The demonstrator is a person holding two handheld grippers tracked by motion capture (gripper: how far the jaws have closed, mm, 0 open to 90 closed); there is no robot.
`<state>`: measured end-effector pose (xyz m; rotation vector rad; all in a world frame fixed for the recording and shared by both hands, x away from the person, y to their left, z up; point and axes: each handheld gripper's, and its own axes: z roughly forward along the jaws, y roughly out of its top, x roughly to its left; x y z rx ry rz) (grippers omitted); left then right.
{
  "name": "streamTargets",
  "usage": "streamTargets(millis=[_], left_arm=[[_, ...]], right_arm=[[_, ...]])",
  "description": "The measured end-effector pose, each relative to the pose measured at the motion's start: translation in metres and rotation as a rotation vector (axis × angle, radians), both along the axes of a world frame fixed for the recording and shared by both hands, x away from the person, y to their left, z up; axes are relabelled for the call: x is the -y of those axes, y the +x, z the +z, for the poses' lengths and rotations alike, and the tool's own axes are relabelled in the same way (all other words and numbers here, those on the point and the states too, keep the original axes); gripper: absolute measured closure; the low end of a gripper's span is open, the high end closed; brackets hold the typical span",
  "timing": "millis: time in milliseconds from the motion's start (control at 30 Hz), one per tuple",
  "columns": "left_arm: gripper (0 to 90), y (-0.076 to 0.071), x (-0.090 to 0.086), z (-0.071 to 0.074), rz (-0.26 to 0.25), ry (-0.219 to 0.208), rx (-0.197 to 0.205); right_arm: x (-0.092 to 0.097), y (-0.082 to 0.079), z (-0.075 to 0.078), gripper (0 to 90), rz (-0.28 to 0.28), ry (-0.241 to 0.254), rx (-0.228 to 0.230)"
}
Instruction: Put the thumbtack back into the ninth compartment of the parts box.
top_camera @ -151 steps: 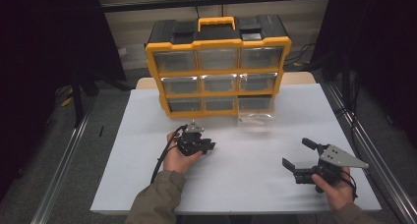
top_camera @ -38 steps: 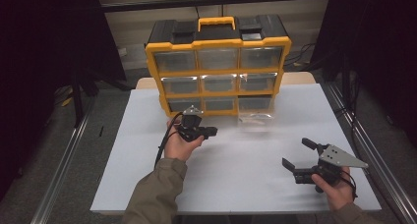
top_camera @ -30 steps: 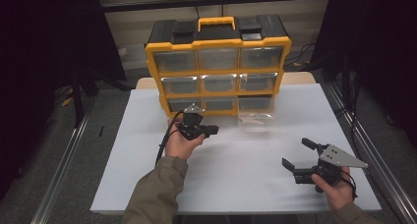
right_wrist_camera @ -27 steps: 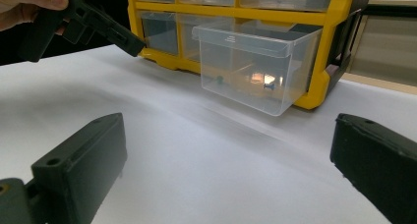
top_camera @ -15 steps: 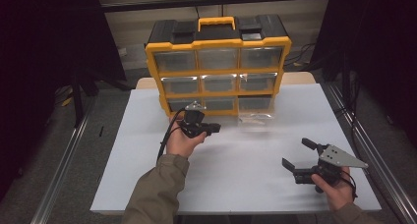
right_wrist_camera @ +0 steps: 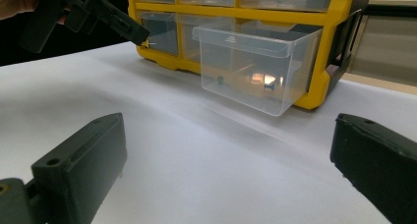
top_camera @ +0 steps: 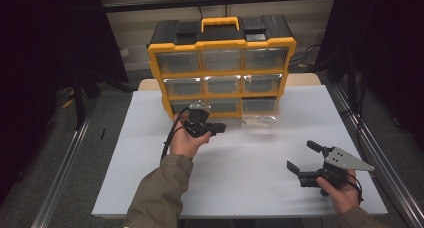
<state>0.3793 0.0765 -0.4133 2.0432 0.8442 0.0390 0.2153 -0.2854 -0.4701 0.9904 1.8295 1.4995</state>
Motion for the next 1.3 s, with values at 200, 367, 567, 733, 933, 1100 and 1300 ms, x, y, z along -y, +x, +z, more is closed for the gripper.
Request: streamTargets(millis=[200,367,567,733,933,1100,1300], left_arm=[[85.7,0.001,0.002,0.003,-0.006,-0.001,0.002],[85.6,0.001,0.003,0.005,-0.004,-0.013,0.004],[85.7,0.002,0.004,0.008,-0.007,-0.008,0.003],[85.6,0.004,0.006,0.009,-0.008,-0.019,0.010],[85.7,0.005,0.008,0.012,-0.014,-0.011,0.007],[85.6,0.005,0.011,0.015,-0.018,-0.012,0.007],[85.7,0.006,0.014,0.018,-0.024,-0.014,0.006]], right_arm=[[0.000,0.000,0.000,0.0,-0.001,0.000,-0.001],[0.000,0.000,0.000,0.0,-0.002,0.000,-0.002],[0.000,0.000,0.000,0.0,-0.002,-0.002,-0.001],[0.000,0.000,0.000,0.0,-0.002,0.000,-0.001],[0.000,0.000,0.000,0.0,-0.001,0.000,-0.003],[0.000,0.000,0.000,0.0,-0.001,-0.002,-0.002],[0.000,0.000,0.000,0.0,-0.002,-0.001,-0.001]])
